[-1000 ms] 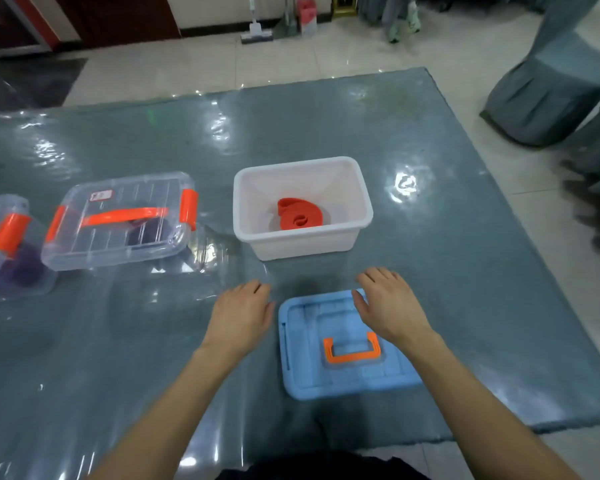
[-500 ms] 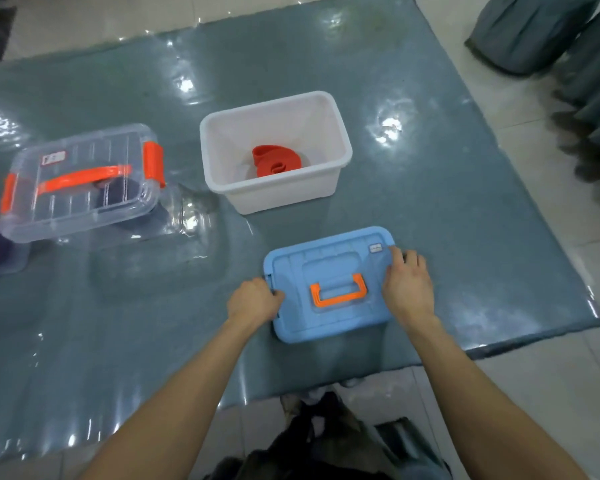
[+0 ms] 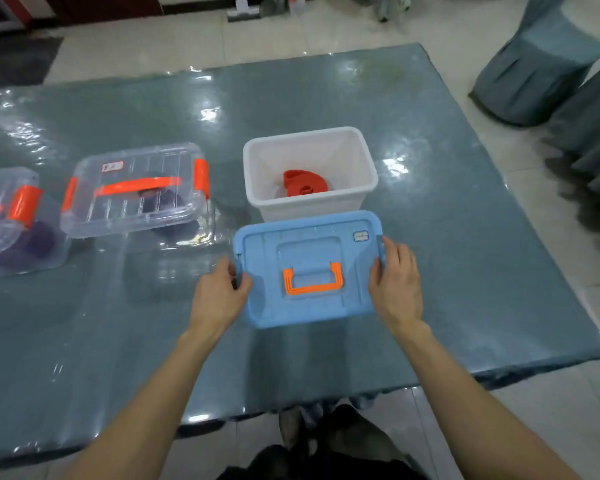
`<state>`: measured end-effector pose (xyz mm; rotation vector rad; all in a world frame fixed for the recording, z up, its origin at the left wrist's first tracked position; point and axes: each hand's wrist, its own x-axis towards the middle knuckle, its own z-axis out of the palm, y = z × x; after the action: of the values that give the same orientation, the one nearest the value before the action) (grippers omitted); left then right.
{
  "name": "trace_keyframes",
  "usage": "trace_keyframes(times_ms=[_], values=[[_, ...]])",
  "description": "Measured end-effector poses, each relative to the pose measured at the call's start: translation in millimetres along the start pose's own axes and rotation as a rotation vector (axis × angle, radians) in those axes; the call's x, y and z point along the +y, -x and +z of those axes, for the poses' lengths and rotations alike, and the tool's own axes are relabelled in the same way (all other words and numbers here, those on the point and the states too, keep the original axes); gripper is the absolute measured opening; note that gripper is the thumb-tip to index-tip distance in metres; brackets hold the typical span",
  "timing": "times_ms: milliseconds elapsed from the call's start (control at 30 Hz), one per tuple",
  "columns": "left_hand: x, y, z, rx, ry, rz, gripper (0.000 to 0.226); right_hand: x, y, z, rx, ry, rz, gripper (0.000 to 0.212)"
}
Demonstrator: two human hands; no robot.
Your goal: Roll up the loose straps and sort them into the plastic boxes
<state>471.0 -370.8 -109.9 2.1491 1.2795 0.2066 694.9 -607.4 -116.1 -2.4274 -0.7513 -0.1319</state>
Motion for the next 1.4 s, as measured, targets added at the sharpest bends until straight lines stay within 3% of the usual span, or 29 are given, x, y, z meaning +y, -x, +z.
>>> trace_keyframes(times_ms=[200,300,567,900,1167,1400], values=[[45,-56,-21,0.256,0.134,0.105,0.018,-26,-95,-13,0.038,-0.028,-0.042,0.047],[73,-93,-21,0.337,0.180,0.116,0.029,-32,-152,-8,0.024,-0.009,-0.073,0.050],[113,-171,0,0.326,0.279,-0.061,0.026,-38,-253,28,-0.170,0.069,-0.085,0.056],[106,-191,24,0.340,0.198,-0.072,0.026,-25,-264,52,-0.301,0.112,0.013,0.040],[91,-182,28,0.315,0.186,-0.083,0.031,-27,-240,63,-0.291,0.098,0.041,0.061],[98,-179,28,0.329,0.180,-0.101,0.035,-24,-244,65,-0.279,0.090,0.051,0.055]])
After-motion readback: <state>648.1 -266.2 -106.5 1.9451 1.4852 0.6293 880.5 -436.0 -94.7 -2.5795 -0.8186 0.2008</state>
